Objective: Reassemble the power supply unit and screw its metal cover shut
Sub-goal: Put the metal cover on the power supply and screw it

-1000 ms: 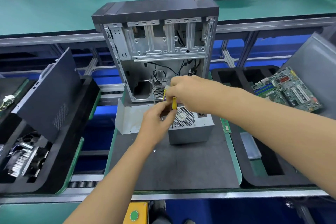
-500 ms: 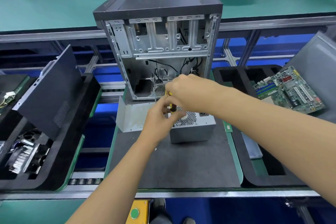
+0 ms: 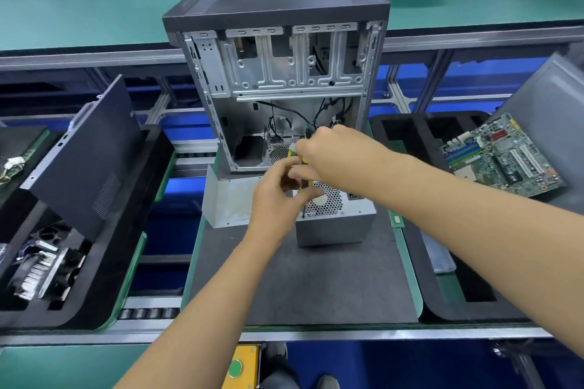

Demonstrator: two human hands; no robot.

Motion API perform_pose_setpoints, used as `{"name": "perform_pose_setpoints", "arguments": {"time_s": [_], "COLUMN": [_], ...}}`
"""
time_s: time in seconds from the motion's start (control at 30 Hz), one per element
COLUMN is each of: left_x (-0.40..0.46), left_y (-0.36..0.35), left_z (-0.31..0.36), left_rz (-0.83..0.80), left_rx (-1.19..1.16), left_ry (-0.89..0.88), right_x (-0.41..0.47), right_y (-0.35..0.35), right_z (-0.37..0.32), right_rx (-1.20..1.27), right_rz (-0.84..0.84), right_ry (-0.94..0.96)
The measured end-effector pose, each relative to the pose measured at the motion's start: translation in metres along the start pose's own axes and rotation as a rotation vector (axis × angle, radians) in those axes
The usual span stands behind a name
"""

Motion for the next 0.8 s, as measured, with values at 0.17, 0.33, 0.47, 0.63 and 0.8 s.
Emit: {"name": "perform_pose_setpoints", "arguments": {"time_s": [0.17,0.33,0.47,0.63,0.8], "left_x": [0.002,-0.001,-0.011,0.001,0.023], "left_y": [-0.002,0.002,0.012,-0.001,-0.034], "left_z": [-0.002,-0.011,-0.038,-0.058,-0.062], "left_rz": [0.012,-0.071,-0.189,-0.536,-0.845], "left_rx": [0.005,-0.012,0.109,0.459,0.729], "left_ry": [-0.008,-0.066,0.033,-0.019,-0.184], "right_x": [0.003,-0.005,-0.018,-0.072,-0.130], "right_y": [0.000,0.000,0.005,-0.088,-0.219], "right_z": [0.001,0.013,0.077,0.173,0.158], "right_rx": [0.026,0.282,0.596,1.149,1.268], "right_rz": [-0.017,-0.120,0.088,0.159,-0.077], "right_ry": [-0.084,-0.071,-0.346,-0.912,-1.338]}}
Point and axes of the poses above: each hand's wrist, its own x-axis towards the middle knuckle, its own y-axis out of the back of the hand, z = x × y, the point moved 3 cm from there along x, towards the middle knuckle, and after that the axes turned 14 degrees about -y, right-handed, at the moved point
